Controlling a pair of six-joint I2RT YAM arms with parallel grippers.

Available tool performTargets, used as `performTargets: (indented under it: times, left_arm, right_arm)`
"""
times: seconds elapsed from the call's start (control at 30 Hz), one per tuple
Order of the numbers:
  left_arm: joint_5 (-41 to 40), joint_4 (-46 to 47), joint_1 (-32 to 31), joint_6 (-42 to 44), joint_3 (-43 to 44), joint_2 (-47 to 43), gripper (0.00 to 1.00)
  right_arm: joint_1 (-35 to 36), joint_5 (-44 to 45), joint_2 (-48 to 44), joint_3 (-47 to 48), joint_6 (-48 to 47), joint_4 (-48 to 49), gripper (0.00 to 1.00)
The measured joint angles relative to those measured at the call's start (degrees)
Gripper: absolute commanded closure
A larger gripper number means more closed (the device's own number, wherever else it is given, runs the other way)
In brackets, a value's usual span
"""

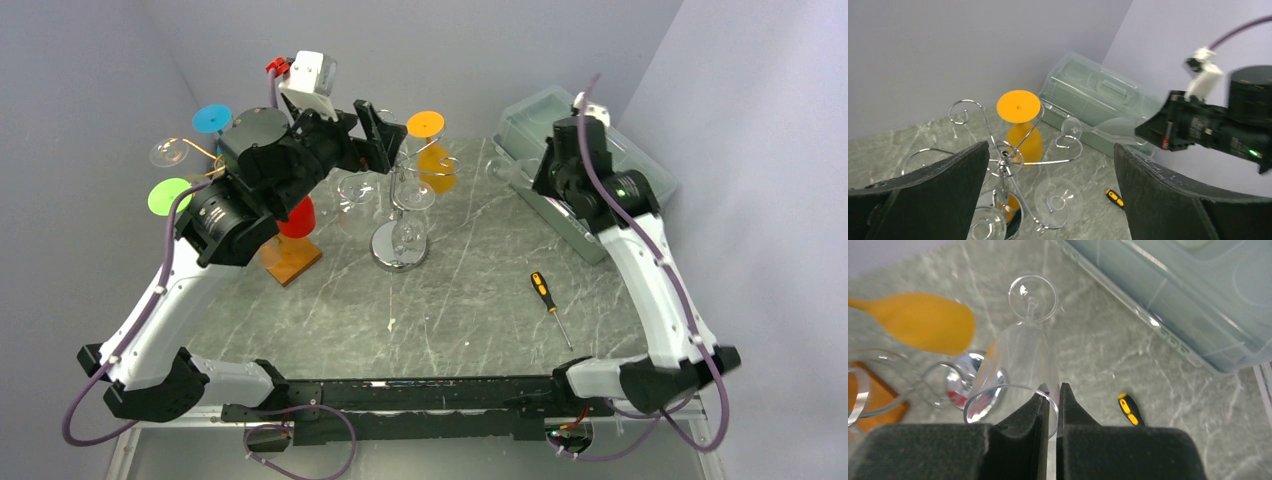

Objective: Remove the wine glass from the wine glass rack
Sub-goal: Place the wine glass at the center of the board.

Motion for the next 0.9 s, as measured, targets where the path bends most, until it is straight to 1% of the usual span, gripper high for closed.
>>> performTargets:
  times: [0.2,0.43,0.7,0.9]
  left_arm:
    - [0.7,-3.2,0.0,4.7,-0.1,-1.7,0.01]
    - [1.2,-7.0,0.0,6.8,-0.8,-1.8,0.00]
    - [1.2,-9.0,0.0,7.6,-2.7,-1.8,0.00]
    - [1.2,-9.3,0.0,7.9,-2.7,-1.8,0.01]
  right_arm:
    - [-3.4,-2.7,9.3,0.2,-1.6,-3.5,1.00]
    - [-5.1,-3.7,19.7,5.2,-3.2,-7.5,1.00]
    - [-6.6,-6.1,24.7,9.4,-4.6,-9.6,1.00]
    - [-7.2,-7.6,27.2,9.6,-5.5,-10.3,1.00]
